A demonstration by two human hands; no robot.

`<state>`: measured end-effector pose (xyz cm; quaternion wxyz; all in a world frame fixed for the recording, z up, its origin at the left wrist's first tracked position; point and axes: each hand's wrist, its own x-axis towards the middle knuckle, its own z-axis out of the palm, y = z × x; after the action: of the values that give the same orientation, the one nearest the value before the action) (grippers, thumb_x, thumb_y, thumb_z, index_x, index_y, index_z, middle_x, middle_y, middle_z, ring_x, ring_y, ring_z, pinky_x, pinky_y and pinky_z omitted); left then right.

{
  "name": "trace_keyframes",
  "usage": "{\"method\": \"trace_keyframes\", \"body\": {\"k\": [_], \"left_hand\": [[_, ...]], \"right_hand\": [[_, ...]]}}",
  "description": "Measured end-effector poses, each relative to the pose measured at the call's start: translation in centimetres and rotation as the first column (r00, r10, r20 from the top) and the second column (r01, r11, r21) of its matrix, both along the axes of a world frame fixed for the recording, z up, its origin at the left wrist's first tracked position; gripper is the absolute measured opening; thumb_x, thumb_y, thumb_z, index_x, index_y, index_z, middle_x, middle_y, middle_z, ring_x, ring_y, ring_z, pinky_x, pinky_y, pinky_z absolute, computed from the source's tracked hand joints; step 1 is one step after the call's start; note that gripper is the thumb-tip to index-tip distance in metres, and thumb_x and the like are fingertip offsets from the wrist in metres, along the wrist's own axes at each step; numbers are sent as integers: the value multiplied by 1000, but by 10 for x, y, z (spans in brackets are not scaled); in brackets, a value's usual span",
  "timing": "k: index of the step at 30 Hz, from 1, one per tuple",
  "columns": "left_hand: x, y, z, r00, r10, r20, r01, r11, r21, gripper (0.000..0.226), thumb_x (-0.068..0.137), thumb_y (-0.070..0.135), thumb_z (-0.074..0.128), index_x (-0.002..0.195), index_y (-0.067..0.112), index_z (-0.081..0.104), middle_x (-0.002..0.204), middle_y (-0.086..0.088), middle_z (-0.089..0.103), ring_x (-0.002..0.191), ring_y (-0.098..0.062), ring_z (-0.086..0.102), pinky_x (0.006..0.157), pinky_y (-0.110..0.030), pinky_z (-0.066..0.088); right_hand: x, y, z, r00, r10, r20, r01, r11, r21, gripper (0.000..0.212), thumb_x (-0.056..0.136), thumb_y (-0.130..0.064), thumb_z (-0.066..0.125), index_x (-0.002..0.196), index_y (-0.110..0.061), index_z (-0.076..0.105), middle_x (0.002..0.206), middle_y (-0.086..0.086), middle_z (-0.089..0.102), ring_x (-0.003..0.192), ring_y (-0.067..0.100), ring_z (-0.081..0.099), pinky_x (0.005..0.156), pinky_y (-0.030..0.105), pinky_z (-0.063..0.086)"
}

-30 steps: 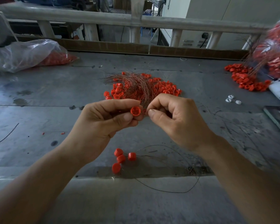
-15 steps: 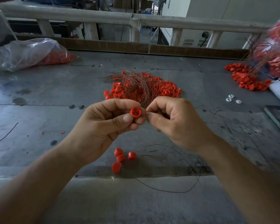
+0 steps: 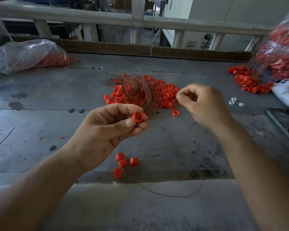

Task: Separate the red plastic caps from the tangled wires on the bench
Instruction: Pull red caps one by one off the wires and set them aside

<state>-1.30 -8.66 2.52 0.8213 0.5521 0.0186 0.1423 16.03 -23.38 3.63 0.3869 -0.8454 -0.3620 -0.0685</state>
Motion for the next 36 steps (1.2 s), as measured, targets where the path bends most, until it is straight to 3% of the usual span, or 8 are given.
{"method": "trace_keyframes", "body": {"k": [6,13,18,22,24,27,30,36], "left_hand": [[-1,0,0,1000,1,16,-1,1000,3,22,58,10,65,77,14,75,77,-5,72,70,-12,69,62,-17,53],[-1,1,0,1000,-1,22,1,1000,-12,22,59,10,65,78,14,75,78,-6,72,71,-12,69,62,-16,53],[0,0,0,1000,0,10,1,1000,-19,23,57,9,65,78,13,75,78,-6,72,70,-13,69,61,-16,53],[0,0,0,1000,11,-5,-11,1000,-16,23,56,9,65,77,13,75,77,-6,72,69,-12,69,60,-16,53],[0,-1,0,1000,19,-7,-19,1000,-15,23,56,10,65,76,12,75,77,-7,72,69,-12,69,60,-16,53],[0,-1,0,1000,19,-9,-19,1000,-11,23,56,10,65,76,13,75,77,-6,72,69,-12,69,60,-16,53],[0,0,1,1000,12,-8,-12,1000,-6,23,57,10,65,77,13,75,77,-6,72,69,-12,69,60,-16,53],[-1,0,1,1000,5,-6,-5,1000,-8,23,56,10,65,76,14,75,77,-6,72,69,-12,69,60,-16,54]], "right_hand": [[30,1,-24,986,-157,49,164,961,-221,19,87,-11,56,102,-14,68,102,5,68,94,20,60,76,21,39],[47,7,-39,994,-78,74,103,893,-438,44,91,-6,48,135,-10,42,145,4,38,132,23,30,106,26,20],[47,5,-40,983,-132,124,170,909,-380,17,83,-16,63,98,-11,69,116,6,61,112,25,48,85,24,32],[39,4,-31,985,-149,93,170,940,-297,4,75,-20,72,74,-18,69,93,2,66,96,20,55,72,23,33],[37,2,-26,984,-172,50,179,952,-250,14,73,-21,74,66,-23,62,83,-3,63,87,12,53,69,21,33],[36,0,-25,991,-133,-33,119,955,-272,11,72,-21,75,75,-22,64,74,-10,57,79,9,52,64,21,37],[37,1,-27,986,-163,-27,153,965,-214,21,74,-20,73,93,-17,64,87,-7,56,86,11,52,76,24,41],[40,4,-30,977,-212,10,211,970,-118,7,84,-12,58,85,-18,63,83,-3,60,79,13,54,67,18,33]]}}
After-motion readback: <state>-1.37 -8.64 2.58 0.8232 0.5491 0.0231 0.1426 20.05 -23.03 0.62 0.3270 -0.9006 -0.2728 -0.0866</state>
